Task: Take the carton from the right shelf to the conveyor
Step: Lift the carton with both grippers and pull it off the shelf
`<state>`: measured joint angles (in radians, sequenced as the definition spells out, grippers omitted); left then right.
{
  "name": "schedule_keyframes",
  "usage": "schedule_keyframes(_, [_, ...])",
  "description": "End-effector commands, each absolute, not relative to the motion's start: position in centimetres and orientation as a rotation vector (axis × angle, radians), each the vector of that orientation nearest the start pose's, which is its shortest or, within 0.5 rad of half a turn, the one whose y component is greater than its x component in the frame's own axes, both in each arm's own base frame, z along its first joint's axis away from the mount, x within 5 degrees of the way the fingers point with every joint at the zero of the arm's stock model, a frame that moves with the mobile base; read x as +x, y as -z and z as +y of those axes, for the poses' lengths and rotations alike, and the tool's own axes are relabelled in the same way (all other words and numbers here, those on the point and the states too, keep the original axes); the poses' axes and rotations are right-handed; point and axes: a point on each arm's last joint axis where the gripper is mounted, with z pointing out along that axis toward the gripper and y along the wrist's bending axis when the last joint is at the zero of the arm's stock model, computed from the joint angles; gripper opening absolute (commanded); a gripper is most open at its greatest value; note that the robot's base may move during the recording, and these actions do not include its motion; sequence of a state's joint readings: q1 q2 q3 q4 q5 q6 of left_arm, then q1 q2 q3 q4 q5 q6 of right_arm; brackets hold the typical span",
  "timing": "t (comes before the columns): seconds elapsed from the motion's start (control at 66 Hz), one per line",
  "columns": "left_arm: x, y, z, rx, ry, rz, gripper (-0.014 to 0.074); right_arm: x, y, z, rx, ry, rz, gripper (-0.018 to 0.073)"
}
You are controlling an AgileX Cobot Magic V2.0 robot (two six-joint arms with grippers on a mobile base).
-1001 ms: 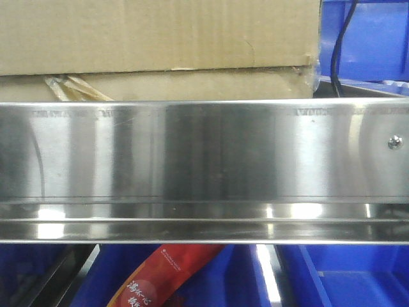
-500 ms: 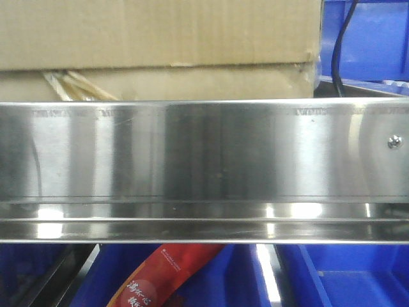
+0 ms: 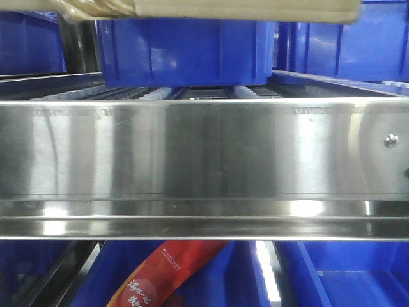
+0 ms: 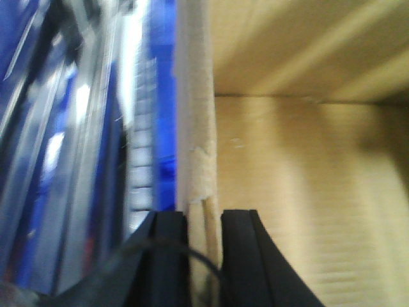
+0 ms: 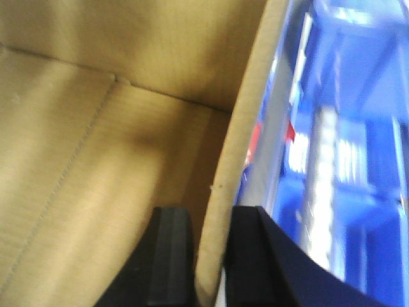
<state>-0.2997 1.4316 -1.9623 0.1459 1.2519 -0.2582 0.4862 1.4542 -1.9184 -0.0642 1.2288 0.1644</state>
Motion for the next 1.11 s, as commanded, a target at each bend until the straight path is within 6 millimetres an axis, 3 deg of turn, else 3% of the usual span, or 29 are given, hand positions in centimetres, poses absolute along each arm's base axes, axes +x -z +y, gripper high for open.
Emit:
schedule_keyframes(0.0, [24.3, -52.2, -6.9, 0.037, 0.160, 2.162, -0.0016, 23.5, -50.1, 11.5, -0.364, -0.240, 2.221, -0.0067])
schedule_keyframes(0.364, [23.5, -48.4, -9.4, 0.112, 0.199, 2.296, -0.0016, 23.5, -48.7, 12.2, -0.394, -0.264, 2.271, -0.0067])
schedule_keyframes(1.092, [23.5, -48.4, -9.3, 0.118, 0.152, 2.286, -0.0016, 23.5, -48.6, 12.3, -0.400, -0.265, 2.272, -0.0067])
